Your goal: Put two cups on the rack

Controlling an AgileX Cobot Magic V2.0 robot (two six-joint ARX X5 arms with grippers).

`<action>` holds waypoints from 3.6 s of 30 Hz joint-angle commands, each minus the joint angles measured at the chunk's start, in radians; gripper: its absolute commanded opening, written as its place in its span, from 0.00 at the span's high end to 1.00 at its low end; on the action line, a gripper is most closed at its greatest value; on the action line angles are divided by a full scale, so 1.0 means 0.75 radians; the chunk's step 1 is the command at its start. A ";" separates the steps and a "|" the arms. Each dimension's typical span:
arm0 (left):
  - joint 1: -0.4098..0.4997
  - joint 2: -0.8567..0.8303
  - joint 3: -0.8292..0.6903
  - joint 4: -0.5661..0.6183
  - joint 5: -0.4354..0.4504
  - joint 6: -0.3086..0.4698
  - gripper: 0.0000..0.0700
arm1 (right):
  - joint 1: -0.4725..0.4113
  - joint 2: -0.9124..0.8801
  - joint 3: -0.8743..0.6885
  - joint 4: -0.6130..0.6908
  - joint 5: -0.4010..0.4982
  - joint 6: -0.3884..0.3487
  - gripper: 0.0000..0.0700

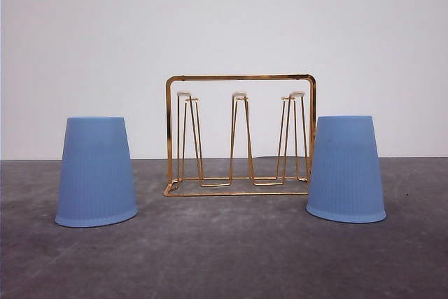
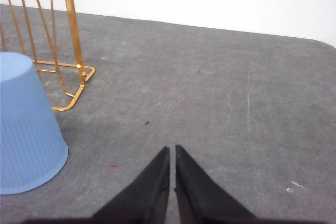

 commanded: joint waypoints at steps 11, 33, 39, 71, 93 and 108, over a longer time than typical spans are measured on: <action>0.002 -0.003 -0.020 -0.005 0.000 -0.002 0.97 | -0.001 0.000 -0.005 0.014 -0.007 0.015 0.98; 0.002 0.143 0.274 -0.026 0.026 -0.340 0.98 | 0.016 0.149 0.255 -0.007 -0.138 0.350 0.99; 0.001 0.531 0.747 -0.235 0.098 -0.244 0.98 | 0.034 0.511 0.609 -0.121 -0.161 0.278 0.99; -0.019 1.404 1.323 -0.726 0.226 0.039 0.26 | 0.108 1.362 1.264 -0.709 -0.250 0.038 0.09; -0.361 1.544 1.323 -0.590 0.291 -0.106 0.26 | 0.108 1.362 1.264 -0.714 -0.251 0.039 0.08; -0.608 1.900 1.323 -0.464 0.027 -0.099 0.26 | 0.108 1.362 1.264 -0.715 -0.251 0.038 0.08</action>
